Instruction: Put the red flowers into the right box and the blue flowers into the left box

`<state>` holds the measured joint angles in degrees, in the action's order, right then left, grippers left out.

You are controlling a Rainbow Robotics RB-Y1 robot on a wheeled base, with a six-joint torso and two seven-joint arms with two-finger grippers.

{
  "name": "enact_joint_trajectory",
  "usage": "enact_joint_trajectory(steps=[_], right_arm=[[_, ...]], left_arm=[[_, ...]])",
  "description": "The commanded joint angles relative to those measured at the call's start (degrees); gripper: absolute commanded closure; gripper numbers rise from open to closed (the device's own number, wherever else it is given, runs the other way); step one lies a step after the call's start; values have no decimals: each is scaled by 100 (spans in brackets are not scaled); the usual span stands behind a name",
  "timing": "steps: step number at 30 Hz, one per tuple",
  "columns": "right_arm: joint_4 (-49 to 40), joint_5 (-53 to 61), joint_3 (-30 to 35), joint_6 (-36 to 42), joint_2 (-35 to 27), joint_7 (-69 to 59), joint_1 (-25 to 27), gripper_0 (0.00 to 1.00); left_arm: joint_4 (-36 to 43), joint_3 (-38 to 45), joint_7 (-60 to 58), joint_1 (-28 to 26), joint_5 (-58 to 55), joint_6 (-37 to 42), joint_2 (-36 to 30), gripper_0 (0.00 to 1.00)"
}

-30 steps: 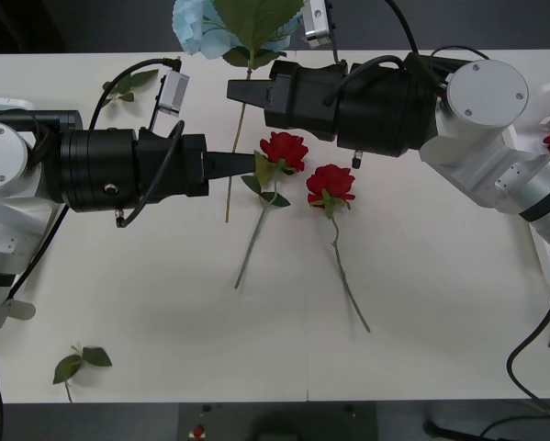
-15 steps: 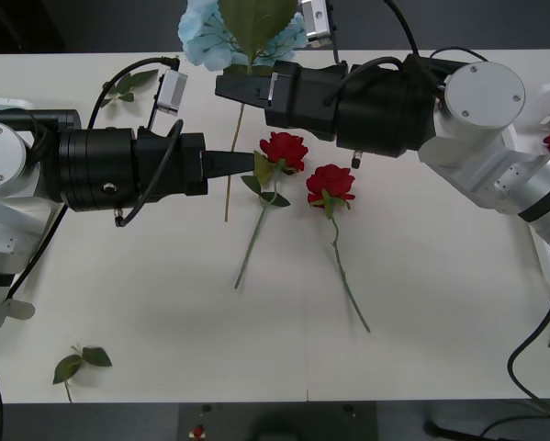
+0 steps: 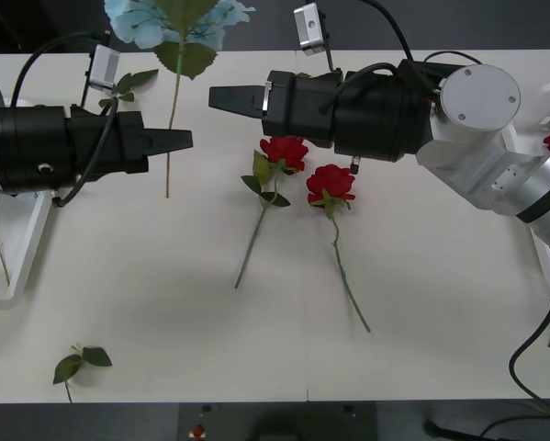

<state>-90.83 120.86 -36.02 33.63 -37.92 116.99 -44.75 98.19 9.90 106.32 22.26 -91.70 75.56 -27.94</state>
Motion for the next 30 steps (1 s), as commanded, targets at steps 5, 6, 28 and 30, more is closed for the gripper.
enact_joint_trajectory(steps=[5, 6, 28, 30], right_arm=[[-110, -467, -221, 1532, -1367, -1099, -614, 0], [-119, -520, -221, 1655, -1455, -1187, -614, 0], [-901, -4176, -256, 4327, -1850, -4439, -588, 0], [-893, -4580, -283, 4521, -1666, -4773, -588, 0]], left_arm=[[174, 1119, -23, -161, 856, 706, -423, 100], [174, 1198, -32, -169, 953, 767, -449, 100], [174, 2297, -111, -995, 3660, 829, -2075, 100], [174, 2341, -164, -1110, 3897, 829, -2189, 100]])
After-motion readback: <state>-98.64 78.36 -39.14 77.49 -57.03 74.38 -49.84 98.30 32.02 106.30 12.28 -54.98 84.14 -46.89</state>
